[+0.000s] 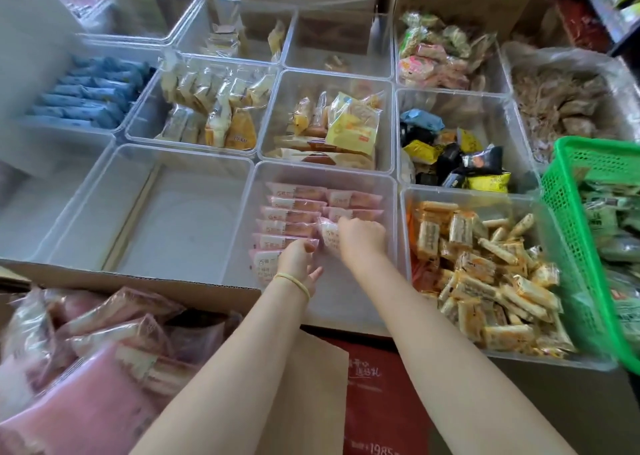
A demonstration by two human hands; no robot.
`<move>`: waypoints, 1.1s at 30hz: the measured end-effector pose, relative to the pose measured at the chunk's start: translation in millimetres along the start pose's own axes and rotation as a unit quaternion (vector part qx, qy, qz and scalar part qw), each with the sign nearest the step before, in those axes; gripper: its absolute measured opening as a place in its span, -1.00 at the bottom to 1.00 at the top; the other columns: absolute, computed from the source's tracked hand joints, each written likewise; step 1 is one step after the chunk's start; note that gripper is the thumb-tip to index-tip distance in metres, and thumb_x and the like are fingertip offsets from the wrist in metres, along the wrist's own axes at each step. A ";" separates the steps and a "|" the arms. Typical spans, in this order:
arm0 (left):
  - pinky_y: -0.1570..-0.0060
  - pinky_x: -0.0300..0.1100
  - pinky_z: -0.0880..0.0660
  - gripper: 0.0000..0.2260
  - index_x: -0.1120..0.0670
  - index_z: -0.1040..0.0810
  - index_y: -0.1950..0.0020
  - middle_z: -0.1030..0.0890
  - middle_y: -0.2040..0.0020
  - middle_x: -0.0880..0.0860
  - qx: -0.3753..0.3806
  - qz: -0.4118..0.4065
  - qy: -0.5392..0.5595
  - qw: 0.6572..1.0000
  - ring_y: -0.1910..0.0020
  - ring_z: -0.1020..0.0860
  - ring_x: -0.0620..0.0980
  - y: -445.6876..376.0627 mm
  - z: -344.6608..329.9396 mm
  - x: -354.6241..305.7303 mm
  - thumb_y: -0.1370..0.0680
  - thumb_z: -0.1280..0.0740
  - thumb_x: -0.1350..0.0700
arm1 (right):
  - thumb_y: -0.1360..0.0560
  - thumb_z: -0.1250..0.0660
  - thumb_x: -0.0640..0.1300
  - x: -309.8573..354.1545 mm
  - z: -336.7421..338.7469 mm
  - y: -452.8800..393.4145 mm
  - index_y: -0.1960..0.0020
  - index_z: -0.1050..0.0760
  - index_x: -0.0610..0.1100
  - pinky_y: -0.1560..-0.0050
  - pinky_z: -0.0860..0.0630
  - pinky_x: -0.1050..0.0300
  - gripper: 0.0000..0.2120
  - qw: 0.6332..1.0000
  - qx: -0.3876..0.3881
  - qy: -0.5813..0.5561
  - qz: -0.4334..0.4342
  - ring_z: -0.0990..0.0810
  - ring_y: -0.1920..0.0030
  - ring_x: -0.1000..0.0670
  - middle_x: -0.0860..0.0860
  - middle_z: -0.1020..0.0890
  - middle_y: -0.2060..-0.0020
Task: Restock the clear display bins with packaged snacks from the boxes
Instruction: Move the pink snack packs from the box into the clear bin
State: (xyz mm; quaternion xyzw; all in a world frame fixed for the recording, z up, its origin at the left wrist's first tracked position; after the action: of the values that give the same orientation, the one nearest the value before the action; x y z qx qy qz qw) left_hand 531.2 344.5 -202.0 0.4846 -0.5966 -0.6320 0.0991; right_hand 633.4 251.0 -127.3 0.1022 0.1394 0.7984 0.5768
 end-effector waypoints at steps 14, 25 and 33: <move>0.26 -0.13 -0.51 -0.34 0.11 -0.34 -0.46 -0.44 -0.37 0.20 -0.027 -0.037 -0.039 0.998 -0.09 -0.47 0.06 -5.9 9.3 9.2 -0.33 -0.31 0.14 | -0.55 -0.17 -0.30 5.6 -48.4 22.8 -0.34 -0.39 -0.12 -0.24 -0.35 -0.06 -0.62 0.996 -0.054 -0.049 0.056 -0.46 -0.24 -0.16 -0.11 -0.50 -0.22; 0.18 -0.15 -0.50 -0.78 0.08 -0.60 0.00 -0.67 0.11 0.09 0.135 -0.238 -0.295 0.916 0.19 -0.61 -0.01 123.5 -22.2 -40.6 -0.55 -0.19 0.28 | -0.63 -0.20 -0.12 -25.9 9.4 94.6 -0.19 -0.48 -0.09 0.11 -0.53 0.04 -0.82 0.906 -0.126 -0.403 -0.031 -0.58 0.09 -0.05 -0.01 -0.62 0.06; 0.30 -0.19 -0.51 -0.78 0.11 -0.64 0.14 -0.69 0.23 0.11 0.240 -0.303 -0.453 0.803 0.34 -0.62 0.00 201.2 35.2 -53.7 -0.56 -0.22 0.26 | -0.62 -0.25 0.04 33.9 -1.2 182.6 0.04 -0.51 -0.05 0.28 -0.49 0.14 -0.82 0.877 -0.014 -0.479 -0.028 -0.62 0.34 0.04 0.02 -0.65 0.26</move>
State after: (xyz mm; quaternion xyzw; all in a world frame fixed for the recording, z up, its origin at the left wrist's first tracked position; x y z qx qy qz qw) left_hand 441.7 351.4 -10.9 0.3072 -0.5293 -0.6138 -0.4987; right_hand 459.4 229.0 -66.2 0.4603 -0.1627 0.6372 0.5964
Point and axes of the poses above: each hand's wrist, its own y-axis away from the middle knuckle, its own z-axis out of the back of the hand, x = y × z, the point moved 10 cm from there along -y, towards the middle knuckle
